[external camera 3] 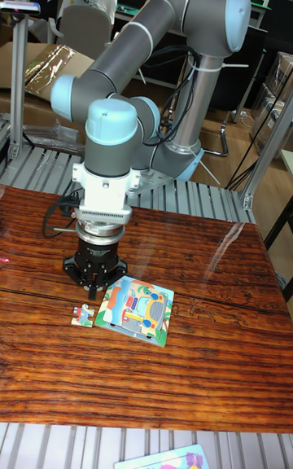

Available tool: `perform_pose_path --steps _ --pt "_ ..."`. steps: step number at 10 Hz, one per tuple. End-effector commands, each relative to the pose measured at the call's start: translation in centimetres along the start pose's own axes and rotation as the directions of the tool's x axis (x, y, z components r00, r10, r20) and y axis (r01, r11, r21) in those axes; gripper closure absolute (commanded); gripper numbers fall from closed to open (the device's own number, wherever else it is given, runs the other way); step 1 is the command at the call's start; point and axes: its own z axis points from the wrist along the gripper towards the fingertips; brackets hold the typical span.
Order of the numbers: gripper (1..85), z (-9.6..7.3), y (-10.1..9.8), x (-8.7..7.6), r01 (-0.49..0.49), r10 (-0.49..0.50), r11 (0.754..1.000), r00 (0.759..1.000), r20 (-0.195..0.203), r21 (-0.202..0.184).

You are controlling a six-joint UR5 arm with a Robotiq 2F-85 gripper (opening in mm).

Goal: Assemble one piece of a puzzle

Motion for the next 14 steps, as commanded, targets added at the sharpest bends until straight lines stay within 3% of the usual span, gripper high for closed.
perform_pose_path --steps 1,8,14 --pt "84.3 0.8 0.3 0.0 -0.023 0.023 1.0 1.0 0.014 -0.005" --pt "84.3 1.1 0.6 0.1 -0.023 0.023 1.0 1.0 0.015 -0.004" --pt "84.3 1.2 2.6 -1.6 -0.055 0.056 0.998 0.998 0.018 -0.006"
